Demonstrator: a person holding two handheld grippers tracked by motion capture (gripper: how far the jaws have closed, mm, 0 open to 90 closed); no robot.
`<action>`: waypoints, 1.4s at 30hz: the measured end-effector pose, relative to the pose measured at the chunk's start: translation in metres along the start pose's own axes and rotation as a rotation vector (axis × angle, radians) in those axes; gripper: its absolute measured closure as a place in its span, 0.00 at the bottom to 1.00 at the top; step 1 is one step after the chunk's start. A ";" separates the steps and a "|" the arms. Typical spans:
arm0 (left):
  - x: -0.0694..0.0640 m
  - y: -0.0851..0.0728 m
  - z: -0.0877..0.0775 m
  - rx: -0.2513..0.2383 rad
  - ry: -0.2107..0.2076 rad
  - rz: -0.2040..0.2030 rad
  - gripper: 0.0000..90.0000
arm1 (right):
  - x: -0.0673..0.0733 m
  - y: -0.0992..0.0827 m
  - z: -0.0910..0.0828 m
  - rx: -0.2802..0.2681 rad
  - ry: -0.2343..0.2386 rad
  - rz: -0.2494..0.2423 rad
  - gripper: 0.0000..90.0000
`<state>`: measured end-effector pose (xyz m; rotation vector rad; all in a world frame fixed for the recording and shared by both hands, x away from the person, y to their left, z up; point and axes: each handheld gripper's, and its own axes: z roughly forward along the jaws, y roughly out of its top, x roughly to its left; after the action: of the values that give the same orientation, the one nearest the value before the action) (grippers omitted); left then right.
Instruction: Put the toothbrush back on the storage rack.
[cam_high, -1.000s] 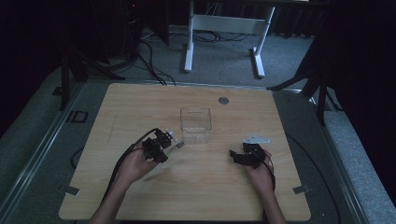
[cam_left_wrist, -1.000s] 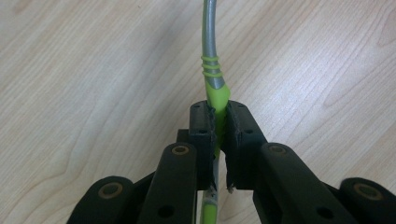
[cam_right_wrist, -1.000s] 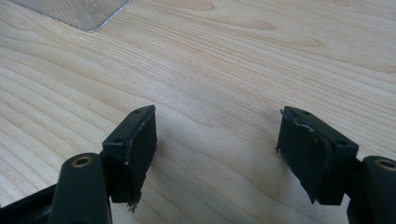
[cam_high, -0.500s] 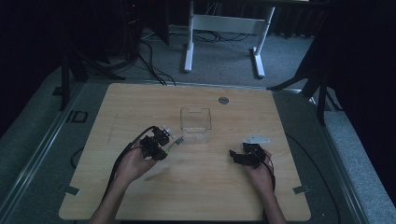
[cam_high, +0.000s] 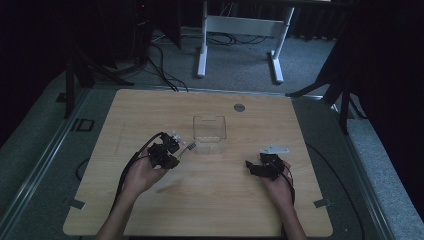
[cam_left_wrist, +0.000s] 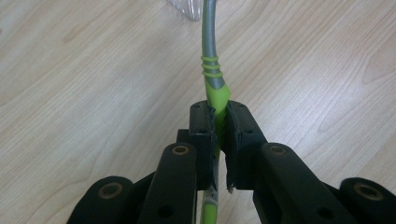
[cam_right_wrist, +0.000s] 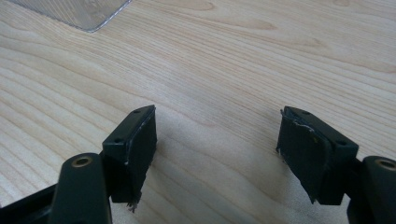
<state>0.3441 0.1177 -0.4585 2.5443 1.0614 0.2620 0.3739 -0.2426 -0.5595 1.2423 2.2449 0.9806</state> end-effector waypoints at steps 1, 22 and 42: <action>0.000 0.000 -0.001 -0.003 0.000 0.001 0.91 | 0.000 0.000 0.000 0.000 0.000 0.000 0.31; 0.001 0.000 -0.012 -0.105 0.006 -0.013 0.91 | 0.000 0.000 0.000 -0.001 0.000 0.002 0.31; -0.001 0.002 -0.019 -0.194 0.020 -0.029 0.91 | 0.000 0.000 0.000 0.001 0.000 0.002 0.31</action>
<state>0.3386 0.1209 -0.4404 2.3572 1.0261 0.3646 0.3739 -0.2425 -0.5595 1.2453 2.2444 0.9808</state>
